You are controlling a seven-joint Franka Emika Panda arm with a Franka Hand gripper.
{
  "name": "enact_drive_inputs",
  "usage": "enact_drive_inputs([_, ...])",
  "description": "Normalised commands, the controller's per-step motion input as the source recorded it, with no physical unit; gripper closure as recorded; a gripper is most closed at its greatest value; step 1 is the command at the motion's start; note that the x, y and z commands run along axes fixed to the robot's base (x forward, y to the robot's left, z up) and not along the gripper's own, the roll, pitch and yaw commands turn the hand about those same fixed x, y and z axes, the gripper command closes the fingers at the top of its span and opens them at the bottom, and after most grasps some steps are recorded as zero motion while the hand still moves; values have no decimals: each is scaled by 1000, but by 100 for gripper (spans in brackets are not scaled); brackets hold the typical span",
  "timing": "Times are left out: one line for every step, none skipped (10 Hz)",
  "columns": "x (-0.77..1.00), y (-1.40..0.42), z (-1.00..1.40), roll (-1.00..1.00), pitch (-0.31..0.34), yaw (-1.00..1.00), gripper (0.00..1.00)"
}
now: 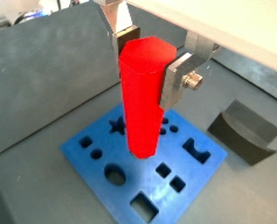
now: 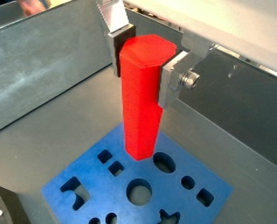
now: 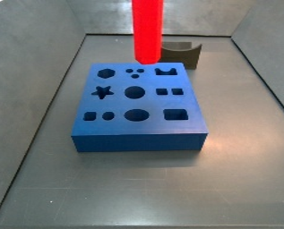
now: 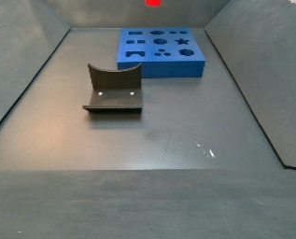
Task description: Insert the hexagon object.
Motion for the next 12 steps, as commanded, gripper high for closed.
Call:
enact_drive_inputs([-317,689,-503,-156,80,-206,100])
enact_drive_inputs([-371,611,-491,-154,96,-289,100])
enact_drive_inputs([-340,591,-480,-230,61,-251,100])
enact_drive_inputs([-334,577,-446,-326,4,-186,100])
enact_drive_inputs([-314,560,-371,-387,0,-149,100])
enact_drive_inputs([-331,383,-303,-414,-69,-251,100])
enact_drive_inputs([-437,57,-266,-301,-159,-546,100])
enact_drive_inputs([-369,0,-83,-131,-139,-774,100])
enact_drive_inputs([-346,6,0,-11,-109,-806,100])
enact_drive_inputs([-329,40,97,0,-143,-777,100])
enact_drive_inputs([-169,186,0,-57,-227,-646,100])
enact_drive_inputs([0,380,-3,-117,-216,-486,100])
